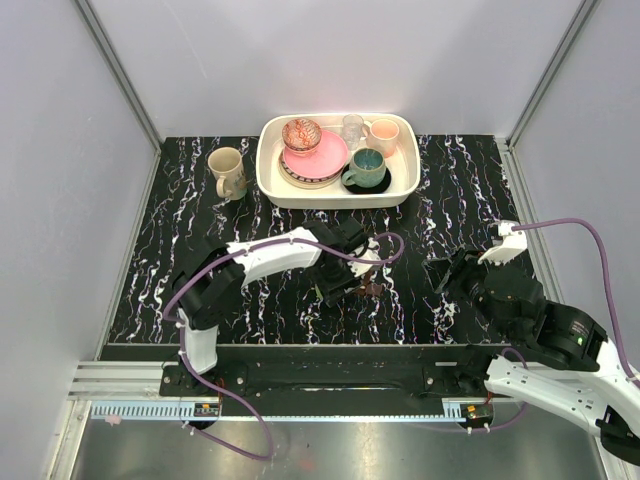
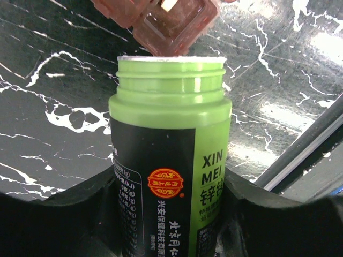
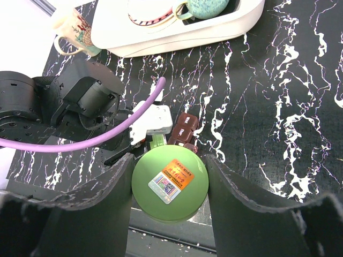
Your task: Sort the pills into containers
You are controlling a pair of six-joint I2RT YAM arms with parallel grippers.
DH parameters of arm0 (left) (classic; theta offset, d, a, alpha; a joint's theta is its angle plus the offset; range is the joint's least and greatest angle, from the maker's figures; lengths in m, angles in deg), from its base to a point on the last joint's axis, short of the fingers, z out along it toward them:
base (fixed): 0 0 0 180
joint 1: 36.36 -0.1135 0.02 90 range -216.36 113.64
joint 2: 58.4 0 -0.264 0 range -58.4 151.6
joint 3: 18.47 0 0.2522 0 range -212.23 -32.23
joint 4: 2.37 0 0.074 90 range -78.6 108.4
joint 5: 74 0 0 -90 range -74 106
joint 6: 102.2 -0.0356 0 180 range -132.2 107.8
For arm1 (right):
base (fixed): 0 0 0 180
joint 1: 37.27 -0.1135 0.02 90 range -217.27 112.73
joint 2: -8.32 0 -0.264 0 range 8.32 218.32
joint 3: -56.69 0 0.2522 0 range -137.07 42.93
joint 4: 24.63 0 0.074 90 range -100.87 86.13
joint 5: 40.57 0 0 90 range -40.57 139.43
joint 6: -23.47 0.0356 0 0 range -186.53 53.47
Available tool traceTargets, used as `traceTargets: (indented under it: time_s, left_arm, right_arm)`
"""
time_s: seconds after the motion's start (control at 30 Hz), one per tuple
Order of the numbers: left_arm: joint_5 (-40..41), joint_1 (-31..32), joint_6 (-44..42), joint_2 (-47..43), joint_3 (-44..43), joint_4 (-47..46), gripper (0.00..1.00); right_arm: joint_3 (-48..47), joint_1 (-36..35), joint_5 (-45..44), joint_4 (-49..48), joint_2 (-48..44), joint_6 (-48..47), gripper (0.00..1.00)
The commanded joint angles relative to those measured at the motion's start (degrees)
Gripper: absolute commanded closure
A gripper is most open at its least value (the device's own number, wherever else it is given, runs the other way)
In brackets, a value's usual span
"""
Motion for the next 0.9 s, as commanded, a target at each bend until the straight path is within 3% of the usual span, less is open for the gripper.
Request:
traceTargets:
  time_s: [0.0, 0.87]
  left_arm:
    - [1.4, 0.2, -1.3, 1.1, -3.7, 1.4, 1.00]
    - [2.1, 0.7, -2.7, 4.4, -9.5, 7.1, 1.00]
  right_arm:
    - [0.1, -0.1, -1.7, -0.3, -0.3, 0.7, 1.00]
    - [1.2, -0.1, -1.8, -0.2, -1.1, 1.0, 1.00]
